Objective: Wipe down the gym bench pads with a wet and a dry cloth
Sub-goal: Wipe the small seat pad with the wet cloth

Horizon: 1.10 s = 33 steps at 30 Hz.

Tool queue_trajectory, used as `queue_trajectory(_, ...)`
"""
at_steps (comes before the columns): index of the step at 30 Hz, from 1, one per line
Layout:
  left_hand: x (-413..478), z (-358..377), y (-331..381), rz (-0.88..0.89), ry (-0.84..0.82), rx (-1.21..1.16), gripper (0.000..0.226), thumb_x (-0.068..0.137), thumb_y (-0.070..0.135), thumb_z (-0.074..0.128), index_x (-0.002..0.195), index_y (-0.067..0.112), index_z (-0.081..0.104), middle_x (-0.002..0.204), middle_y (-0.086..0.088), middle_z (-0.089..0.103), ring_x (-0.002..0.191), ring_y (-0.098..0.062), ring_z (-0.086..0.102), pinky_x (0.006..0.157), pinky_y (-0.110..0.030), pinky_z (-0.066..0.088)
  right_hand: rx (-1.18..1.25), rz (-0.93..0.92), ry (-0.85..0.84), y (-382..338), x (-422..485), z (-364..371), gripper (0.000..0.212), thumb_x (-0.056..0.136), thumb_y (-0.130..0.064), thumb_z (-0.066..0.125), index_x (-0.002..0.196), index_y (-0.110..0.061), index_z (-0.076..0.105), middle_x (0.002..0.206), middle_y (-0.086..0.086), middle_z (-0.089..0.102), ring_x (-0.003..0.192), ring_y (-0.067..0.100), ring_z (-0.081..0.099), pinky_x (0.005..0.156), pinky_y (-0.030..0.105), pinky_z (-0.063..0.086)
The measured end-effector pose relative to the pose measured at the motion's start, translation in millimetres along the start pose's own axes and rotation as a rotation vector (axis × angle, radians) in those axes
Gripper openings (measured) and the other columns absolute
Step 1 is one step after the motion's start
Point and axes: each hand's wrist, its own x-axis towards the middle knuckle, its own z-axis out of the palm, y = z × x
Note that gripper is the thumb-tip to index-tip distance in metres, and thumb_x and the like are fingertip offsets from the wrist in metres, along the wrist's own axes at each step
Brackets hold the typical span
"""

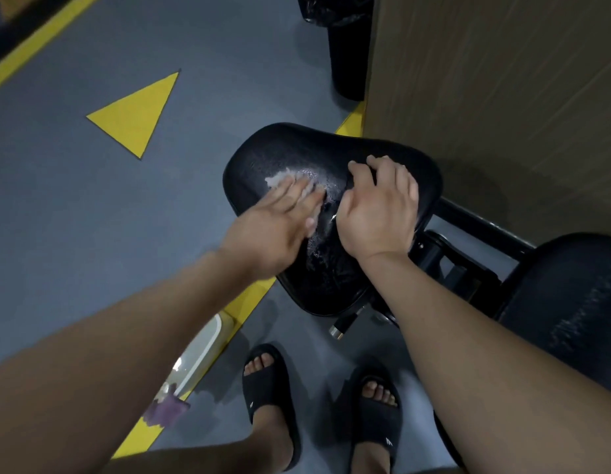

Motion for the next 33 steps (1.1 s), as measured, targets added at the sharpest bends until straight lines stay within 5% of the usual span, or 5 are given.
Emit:
queue_trajectory(6, 46, 1, 9, -0.199, 0.019, -0.104, 0.052, 0.11, 0.032, 0.03, 0.161, 0.019, 0.025, 0.169, -0.006, 0.017, 0.157, -0.023, 0.004, 0.127, -0.032, 0.005, -0.004, -0.008, 0.017, 0, 0, 2, 0.046, 0.093, -0.025, 0.041, 0.131, -0.016, 0.065, 0.135, 0.01, 0.059, 0.135, 0.029, 0.047, 0.12, 0.047, 0.029)
queue_trajectory(12, -23, 18, 30, 0.037, 0.027, -0.006, 0.052, 0.107, 0.024, 0.032, 0.153, 0.002, 0.039, 0.16, -0.02, 0.035, 0.153, -0.036, 0.024, 0.125, -0.047, 0.02, 0.012, -0.006, 0.025, -1, 1, 1, 0.043, 0.093, -0.023, 0.044, 0.129, -0.016, 0.066, 0.133, 0.01, 0.06, 0.133, 0.029, 0.049, 0.121, 0.046, 0.028)
queue_trajectory(23, 12, 3, 43, -0.167, -0.072, -0.054, 0.055, 0.11, 0.031, 0.023, 0.162, 0.013, 0.017, 0.169, -0.012, 0.01, 0.157, -0.028, -0.002, 0.127, -0.035, -0.002, 0.125, 0.015, -0.202, -2, 9, -30, 0.057, 0.089, -0.027, 0.031, 0.131, -0.013, 0.066, 0.131, 0.01, 0.059, 0.126, 0.031, 0.052, 0.12, 0.046, 0.03)
queue_trajectory(28, -58, 18, 69, -0.071, -0.053, -0.072, 0.059, 0.104, 0.032, 0.023, 0.157, 0.007, 0.033, 0.164, -0.018, 0.028, 0.155, -0.035, 0.012, 0.128, -0.041, 0.009, 0.056, -0.017, -0.42, 30, 3, -66, 0.058, 0.099, -0.024, 0.048, 0.153, -0.004, 0.04, 0.16, 0.013, 0.037, 0.148, 0.031, 0.031, 0.125, 0.037, 0.019)
queue_trajectory(33, -44, 21, 65, -0.077, -0.074, -0.021, 0.06, 0.105, 0.034, 0.019, 0.158, 0.01, 0.029, 0.165, -0.016, 0.025, 0.156, -0.031, 0.01, 0.128, -0.044, 0.011, -0.112, -0.079, -0.611, 59, -21, -71, 0.077, 0.106, -0.055, 0.021, 0.163, -0.008, -0.001, 0.171, 0.007, -0.01, 0.158, 0.023, -0.01, 0.129, 0.041, 0.001)
